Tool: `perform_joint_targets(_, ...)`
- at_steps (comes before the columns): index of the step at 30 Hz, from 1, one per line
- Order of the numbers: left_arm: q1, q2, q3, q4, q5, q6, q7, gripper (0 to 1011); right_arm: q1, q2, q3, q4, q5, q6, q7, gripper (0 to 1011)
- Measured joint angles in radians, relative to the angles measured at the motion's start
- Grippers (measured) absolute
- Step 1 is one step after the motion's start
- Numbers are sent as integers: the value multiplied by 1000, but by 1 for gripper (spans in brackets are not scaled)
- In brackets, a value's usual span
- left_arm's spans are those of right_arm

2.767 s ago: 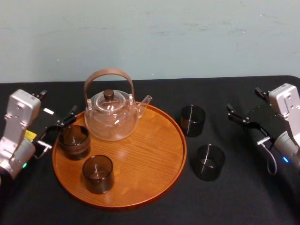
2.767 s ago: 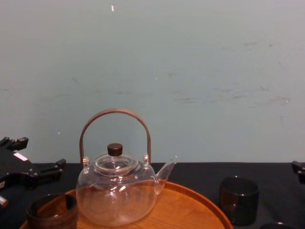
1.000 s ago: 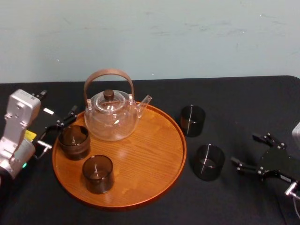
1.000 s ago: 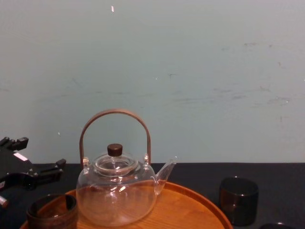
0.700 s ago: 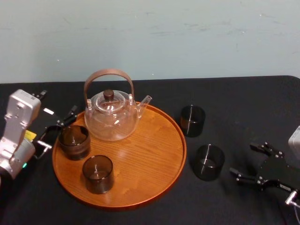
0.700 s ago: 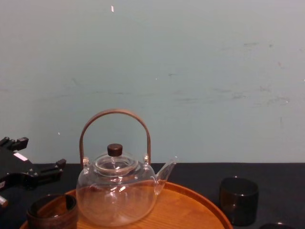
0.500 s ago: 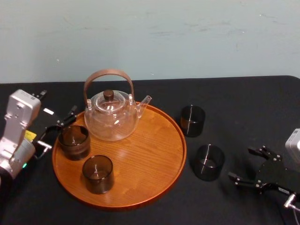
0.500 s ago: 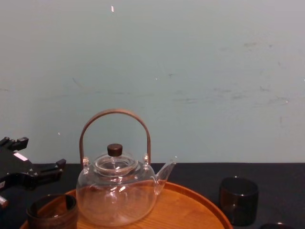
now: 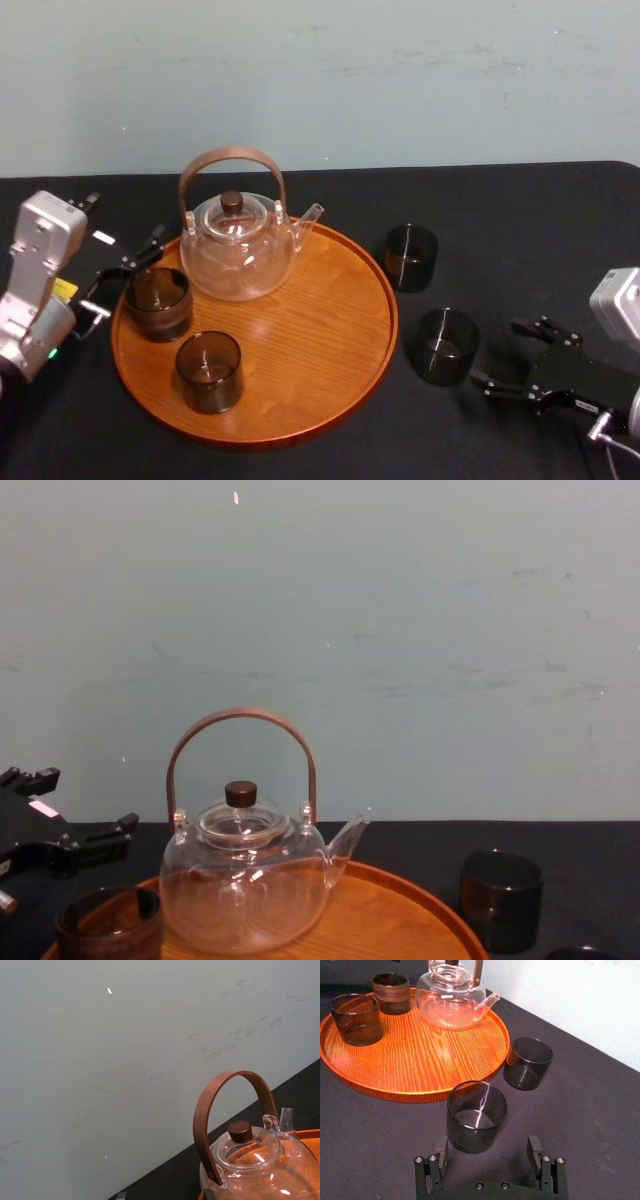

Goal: Pick up the glass from the table and place it on the tray.

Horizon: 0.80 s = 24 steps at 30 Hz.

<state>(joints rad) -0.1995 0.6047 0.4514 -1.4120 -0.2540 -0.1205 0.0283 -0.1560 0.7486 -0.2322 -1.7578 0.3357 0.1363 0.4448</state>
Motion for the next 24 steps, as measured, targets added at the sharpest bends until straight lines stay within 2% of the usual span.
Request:
perform_joint_targets(8, 0, 0, 0, 0, 0, 0, 0, 1001, 32, -32, -9, 22, 31, 46, 23, 1002)
perform_joint_targets(24, 0, 0, 0, 0, 0, 0, 0, 1001, 92, -53, -48, 66, 45, 96, 24, 1003)
